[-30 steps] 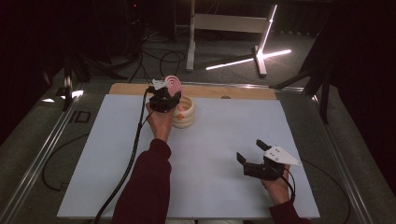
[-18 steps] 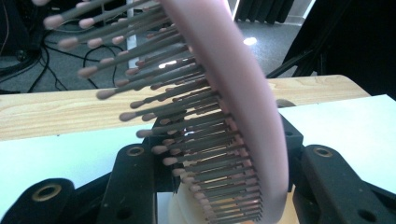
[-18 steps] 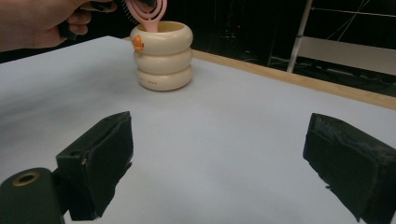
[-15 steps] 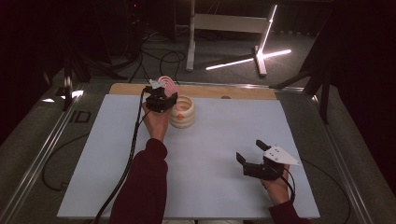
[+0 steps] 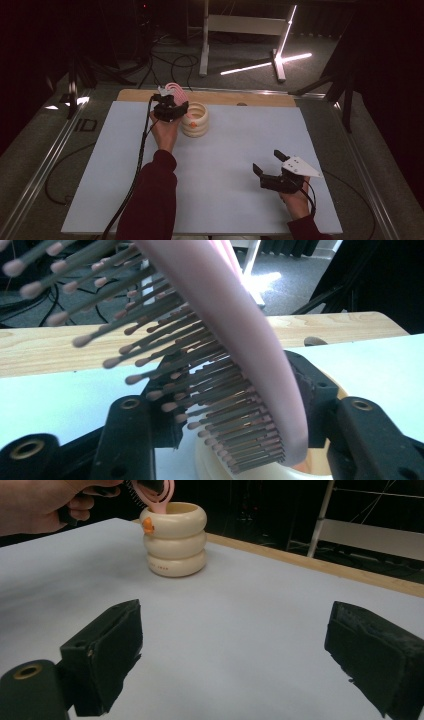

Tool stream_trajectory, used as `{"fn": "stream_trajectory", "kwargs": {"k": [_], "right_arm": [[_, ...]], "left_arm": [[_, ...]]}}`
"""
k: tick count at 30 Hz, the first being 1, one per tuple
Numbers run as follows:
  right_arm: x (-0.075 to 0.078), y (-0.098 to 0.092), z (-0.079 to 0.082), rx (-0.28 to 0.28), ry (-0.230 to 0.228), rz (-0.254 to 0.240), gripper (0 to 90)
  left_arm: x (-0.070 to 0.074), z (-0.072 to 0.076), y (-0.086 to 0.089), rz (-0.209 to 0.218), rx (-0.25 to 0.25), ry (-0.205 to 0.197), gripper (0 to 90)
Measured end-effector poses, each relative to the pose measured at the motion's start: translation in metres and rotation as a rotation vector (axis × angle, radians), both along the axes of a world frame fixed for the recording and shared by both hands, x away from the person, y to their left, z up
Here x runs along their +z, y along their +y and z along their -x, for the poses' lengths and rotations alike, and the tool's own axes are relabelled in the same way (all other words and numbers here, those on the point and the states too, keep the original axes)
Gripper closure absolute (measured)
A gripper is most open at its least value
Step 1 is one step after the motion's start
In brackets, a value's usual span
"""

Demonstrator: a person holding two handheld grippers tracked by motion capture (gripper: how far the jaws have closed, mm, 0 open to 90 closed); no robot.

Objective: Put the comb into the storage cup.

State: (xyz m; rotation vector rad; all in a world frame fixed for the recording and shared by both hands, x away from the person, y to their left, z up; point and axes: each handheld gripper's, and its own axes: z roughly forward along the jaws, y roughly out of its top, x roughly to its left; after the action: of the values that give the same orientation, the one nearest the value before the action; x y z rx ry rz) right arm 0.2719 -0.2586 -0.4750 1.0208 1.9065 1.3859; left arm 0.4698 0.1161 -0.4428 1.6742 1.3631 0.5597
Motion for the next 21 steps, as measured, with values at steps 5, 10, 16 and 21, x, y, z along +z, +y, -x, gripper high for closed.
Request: {"fn": "stream_trajectory", "kwargs": {"k": [5,10,16,21], "right_arm": [[0.0,0.0002,0.0001,0.001,0.001,0.001,8.7],[-0.0001,0.0004,-0.0001,0.002,0.002,0.001,8.7],[-0.0003,0.0008,-0.0001,0.005,0.001,0.002,8.7],[-0.0006,0.001,-0.0004,0.006,0.001,0.002,8.7]], "left_arm": [[0.0013,0.0016,0.0012,-0.011,0.029,-0.008,35.8],[0.0045,0.0028,0.0026,-0.029,0.048,-0.018,22.2],[0.0061,0.0044,0.0041,-0.04,0.046,-0.016,13.0],[0.003,0.0051,0.0055,-0.008,0.023,0.026,3.5]]}}
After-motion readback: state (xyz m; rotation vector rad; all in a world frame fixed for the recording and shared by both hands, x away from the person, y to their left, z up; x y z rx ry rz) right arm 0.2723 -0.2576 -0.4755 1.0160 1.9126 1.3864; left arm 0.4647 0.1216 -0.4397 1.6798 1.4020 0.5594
